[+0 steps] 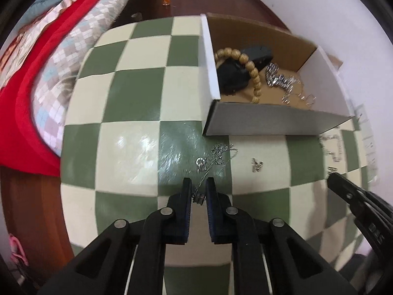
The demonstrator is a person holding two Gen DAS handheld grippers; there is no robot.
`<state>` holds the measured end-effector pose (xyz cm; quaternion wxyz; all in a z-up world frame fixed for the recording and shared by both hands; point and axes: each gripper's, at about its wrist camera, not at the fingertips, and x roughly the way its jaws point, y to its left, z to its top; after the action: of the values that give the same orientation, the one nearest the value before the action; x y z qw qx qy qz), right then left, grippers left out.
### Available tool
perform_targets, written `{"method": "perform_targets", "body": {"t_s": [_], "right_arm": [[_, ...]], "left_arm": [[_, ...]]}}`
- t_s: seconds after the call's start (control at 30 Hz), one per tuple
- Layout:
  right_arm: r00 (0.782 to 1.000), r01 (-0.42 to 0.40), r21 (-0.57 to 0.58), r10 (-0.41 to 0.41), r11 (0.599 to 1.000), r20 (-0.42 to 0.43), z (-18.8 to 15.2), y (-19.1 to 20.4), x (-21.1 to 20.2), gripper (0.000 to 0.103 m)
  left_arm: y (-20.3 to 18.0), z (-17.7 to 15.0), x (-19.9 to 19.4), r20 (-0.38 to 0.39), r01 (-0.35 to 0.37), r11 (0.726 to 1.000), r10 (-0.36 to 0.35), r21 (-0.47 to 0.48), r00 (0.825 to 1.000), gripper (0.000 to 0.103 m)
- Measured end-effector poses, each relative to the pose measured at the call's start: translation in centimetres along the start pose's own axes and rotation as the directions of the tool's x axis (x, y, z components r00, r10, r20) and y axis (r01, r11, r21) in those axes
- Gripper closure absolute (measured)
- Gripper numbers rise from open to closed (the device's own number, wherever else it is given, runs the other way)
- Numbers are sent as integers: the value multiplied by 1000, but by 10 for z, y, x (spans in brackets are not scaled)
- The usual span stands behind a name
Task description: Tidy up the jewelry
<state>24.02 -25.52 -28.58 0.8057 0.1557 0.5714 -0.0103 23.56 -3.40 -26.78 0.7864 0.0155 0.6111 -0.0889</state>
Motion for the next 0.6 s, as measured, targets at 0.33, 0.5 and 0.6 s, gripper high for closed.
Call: {"method": "perform_targets", "body": {"t_s": [0.33, 0.5, 0.6], "right_arm": [[998, -52, 26, 50, 998, 45, 3, 4, -32, 101], [995, -81, 22, 80, 996, 63, 6, 9, -50, 101], [992, -98, 12, 97, 995, 75, 9, 12, -63, 101]], "left_arm": [[21, -1, -93, 117, 132, 990, -126, -49, 985, 94], [20, 12, -127, 176, 169, 985, -162, -28, 971, 94], [16, 19, -146, 209, 179, 984, -174, -7, 962, 94]]}}
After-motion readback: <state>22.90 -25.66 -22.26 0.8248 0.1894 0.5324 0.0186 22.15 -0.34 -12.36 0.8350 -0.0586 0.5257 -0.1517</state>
